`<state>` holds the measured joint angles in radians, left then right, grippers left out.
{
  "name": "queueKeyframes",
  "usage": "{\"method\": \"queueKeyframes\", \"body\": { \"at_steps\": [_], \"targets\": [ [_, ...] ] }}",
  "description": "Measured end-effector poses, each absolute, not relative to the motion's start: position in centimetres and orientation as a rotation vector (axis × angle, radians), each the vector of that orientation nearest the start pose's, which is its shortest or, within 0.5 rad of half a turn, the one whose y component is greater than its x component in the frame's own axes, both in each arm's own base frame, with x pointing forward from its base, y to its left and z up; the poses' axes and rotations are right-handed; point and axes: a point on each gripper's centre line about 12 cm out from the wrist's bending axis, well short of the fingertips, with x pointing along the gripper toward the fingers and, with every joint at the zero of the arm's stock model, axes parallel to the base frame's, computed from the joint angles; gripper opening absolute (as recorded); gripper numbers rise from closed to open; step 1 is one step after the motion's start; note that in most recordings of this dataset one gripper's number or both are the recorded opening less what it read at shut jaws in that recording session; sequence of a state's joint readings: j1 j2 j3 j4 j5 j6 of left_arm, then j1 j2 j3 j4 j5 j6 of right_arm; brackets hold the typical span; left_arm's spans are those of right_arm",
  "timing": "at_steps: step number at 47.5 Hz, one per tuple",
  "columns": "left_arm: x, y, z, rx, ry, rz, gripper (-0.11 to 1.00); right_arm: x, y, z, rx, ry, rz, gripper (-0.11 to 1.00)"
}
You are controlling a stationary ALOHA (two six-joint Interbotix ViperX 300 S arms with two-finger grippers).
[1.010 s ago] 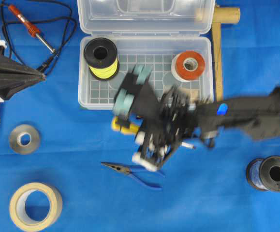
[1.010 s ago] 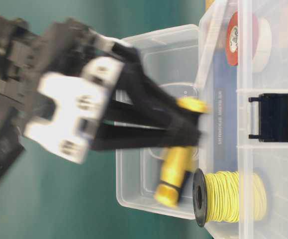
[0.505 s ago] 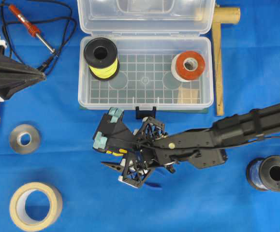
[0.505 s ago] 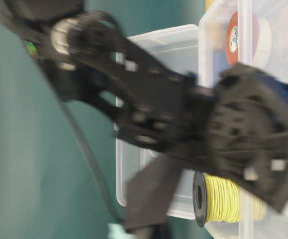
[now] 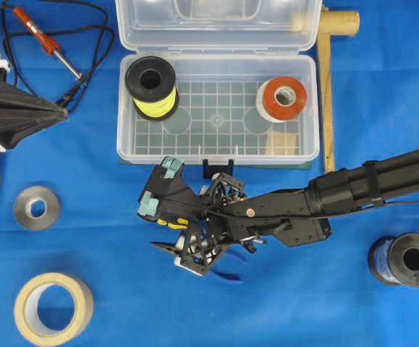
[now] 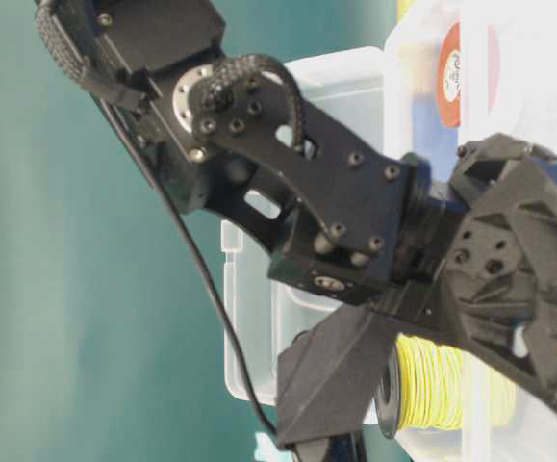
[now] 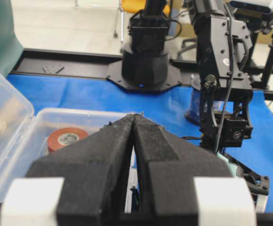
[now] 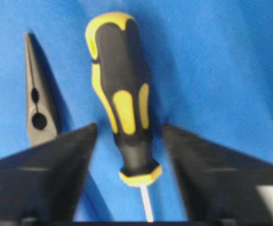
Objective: Pick the screwdriver from the toolbox among several items.
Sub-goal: 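Hold the screwdriver in the right gripper above the table near the pliers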
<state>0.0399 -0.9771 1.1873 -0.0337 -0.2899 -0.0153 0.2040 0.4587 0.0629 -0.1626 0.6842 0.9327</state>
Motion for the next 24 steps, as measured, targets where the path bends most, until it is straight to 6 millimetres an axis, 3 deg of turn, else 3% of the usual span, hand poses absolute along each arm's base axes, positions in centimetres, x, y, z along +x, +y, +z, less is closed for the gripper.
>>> {"method": "queueKeyframes", "body": {
  "at_steps": [4,11,17,24],
  "targets": [
    [19.6,0.9,29.0,-0.045,-0.079,0.048,0.00,47.9,8.6,12.8,0.517,1.128,-0.387,0.83],
    [19.6,0.9,29.1,-0.045,-0.076,0.048,0.00,46.7,7.9,18.6,0.497,1.073,-0.387,0.68],
    [19.6,0.9,29.0,-0.045,-0.072,0.048,0.00,44.4,6.9,23.2,0.442,1.033,-0.411,0.70],
    [19.6,0.9,28.9,-0.045,-0.070,0.048,0.00,40.3,5.8,27.6,0.364,0.971,-0.423,0.71]
  ]
}}
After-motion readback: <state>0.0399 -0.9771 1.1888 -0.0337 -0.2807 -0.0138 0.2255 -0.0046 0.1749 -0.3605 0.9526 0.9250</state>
